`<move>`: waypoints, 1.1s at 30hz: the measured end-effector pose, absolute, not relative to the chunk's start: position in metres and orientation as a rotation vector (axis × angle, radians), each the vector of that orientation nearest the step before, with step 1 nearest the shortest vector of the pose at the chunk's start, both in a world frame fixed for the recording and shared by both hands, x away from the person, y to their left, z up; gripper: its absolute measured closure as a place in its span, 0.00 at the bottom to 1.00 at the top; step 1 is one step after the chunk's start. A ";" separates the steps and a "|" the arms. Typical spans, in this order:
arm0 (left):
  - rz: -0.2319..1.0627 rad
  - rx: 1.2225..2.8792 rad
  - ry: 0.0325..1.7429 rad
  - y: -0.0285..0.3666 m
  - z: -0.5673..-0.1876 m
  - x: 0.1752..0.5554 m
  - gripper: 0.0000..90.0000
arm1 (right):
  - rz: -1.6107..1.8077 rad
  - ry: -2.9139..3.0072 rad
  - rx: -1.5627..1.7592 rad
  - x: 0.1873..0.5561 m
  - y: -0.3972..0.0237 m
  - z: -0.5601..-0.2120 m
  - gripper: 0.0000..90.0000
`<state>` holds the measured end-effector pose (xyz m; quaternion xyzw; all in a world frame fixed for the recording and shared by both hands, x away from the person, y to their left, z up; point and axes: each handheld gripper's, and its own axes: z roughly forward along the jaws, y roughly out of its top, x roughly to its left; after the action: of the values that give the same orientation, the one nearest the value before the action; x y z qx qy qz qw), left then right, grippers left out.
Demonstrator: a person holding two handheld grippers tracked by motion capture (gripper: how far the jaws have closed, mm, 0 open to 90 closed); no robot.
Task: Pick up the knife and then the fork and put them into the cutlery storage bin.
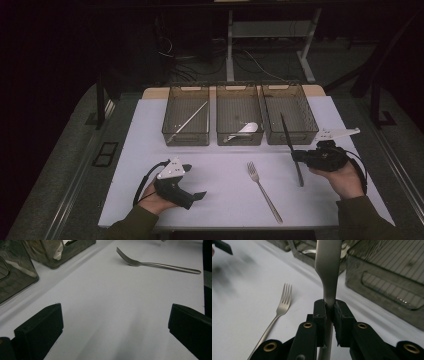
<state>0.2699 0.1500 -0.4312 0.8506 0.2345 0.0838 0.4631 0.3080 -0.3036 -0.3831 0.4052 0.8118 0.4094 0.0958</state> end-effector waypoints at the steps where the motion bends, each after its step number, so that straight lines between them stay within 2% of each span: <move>1: 0.205 2.090 0.576 0.150 -0.431 0.270 0.00 | 1.218 2.392 1.201 0.309 -0.305 -0.380 0.89; 19: 0.192 2.081 0.588 0.149 -0.432 0.271 0.00 | 1.222 2.250 1.200 0.335 -0.316 -0.341 0.89; 27: 0.188 2.081 0.586 0.148 -0.432 0.271 0.00 | 1.205 2.167 1.210 0.366 -0.320 -0.314 0.89; 33: 0.193 2.080 0.586 0.148 -0.432 0.271 0.00 | 1.154 2.137 1.237 0.396 -0.318 -0.308 0.89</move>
<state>0.2708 0.1483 -0.4317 0.8477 0.2388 0.0787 0.4671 0.3957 -0.3177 -0.3080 0.4440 0.7672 0.4143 0.2065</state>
